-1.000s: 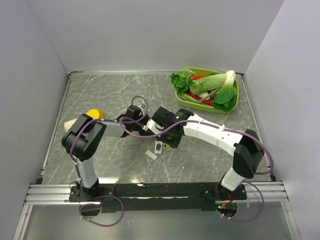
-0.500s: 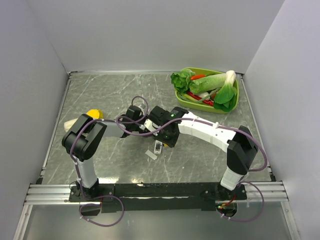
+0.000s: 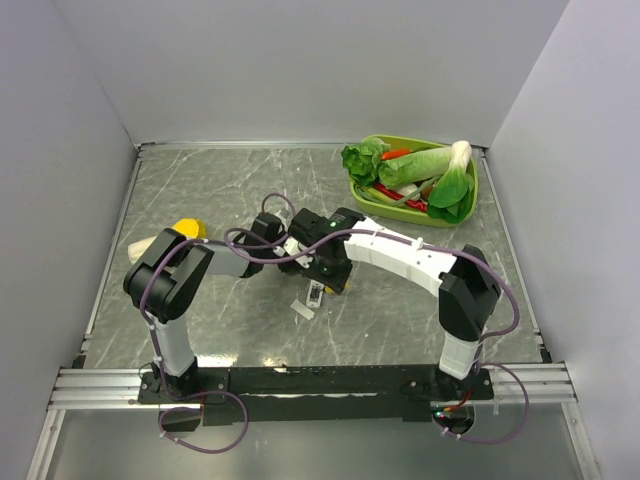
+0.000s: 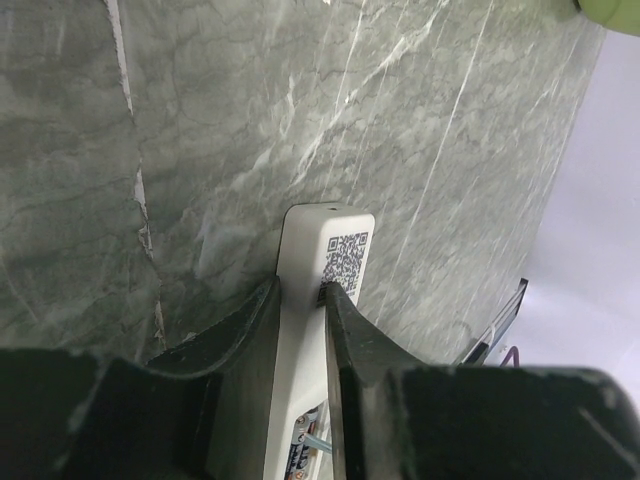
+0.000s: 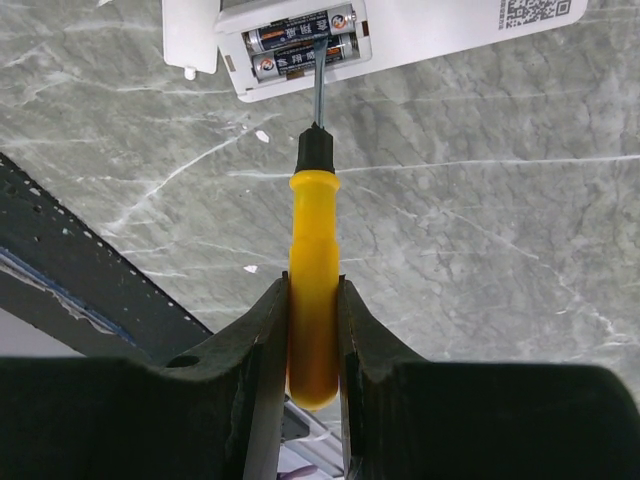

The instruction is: Unload the batteries from the remote control

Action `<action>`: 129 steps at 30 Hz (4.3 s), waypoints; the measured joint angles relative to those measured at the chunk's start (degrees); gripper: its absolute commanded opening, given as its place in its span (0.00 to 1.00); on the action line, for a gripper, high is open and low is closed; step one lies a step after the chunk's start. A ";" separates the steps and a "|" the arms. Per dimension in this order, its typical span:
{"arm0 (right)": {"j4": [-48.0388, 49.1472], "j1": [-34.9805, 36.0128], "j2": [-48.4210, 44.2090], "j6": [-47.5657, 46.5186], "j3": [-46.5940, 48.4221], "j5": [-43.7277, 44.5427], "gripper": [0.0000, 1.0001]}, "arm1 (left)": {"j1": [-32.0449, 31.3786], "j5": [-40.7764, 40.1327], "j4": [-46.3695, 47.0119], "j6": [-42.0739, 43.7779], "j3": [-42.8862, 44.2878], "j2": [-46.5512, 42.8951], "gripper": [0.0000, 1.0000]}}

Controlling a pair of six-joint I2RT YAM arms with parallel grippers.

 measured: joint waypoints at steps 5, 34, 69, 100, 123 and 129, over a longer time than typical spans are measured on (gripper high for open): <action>-1.07 0.00 1.05 0.81 1.62 -0.09 0.00 | 0.00 -0.02 1.16 -0.66 -0.59 -0.02 0.26; 14.38 -1.40 -8.02 4.44 -15.96 0.66 0.00 | -0.44 -0.66 0.20 -1.51 -0.33 -0.44 0.30; 26.03 -23.30 -34.95 47.65 -49.40 8.02 0.00 | -0.39 -6.91 -12.57 2.51 -0.22 -18.27 0.57; 26.21 -23.28 -47.30 37.57 -43.32 -3.80 0.00 | -12.79 -17.40 -20.02 4.17 -4.37 -14.97 0.19; 39.15 -17.70 -46.58 41.11 -51.19 -17.86 0.00 | -13.09 -13.77 -16.41 1.49 6.32 -14.05 0.53; 46.27 -8.07 -43.23 48.04 -56.15 -23.43 0.00 | -7.10 -14.01 -18.01 4.72 13.05 -9.25 0.51</action>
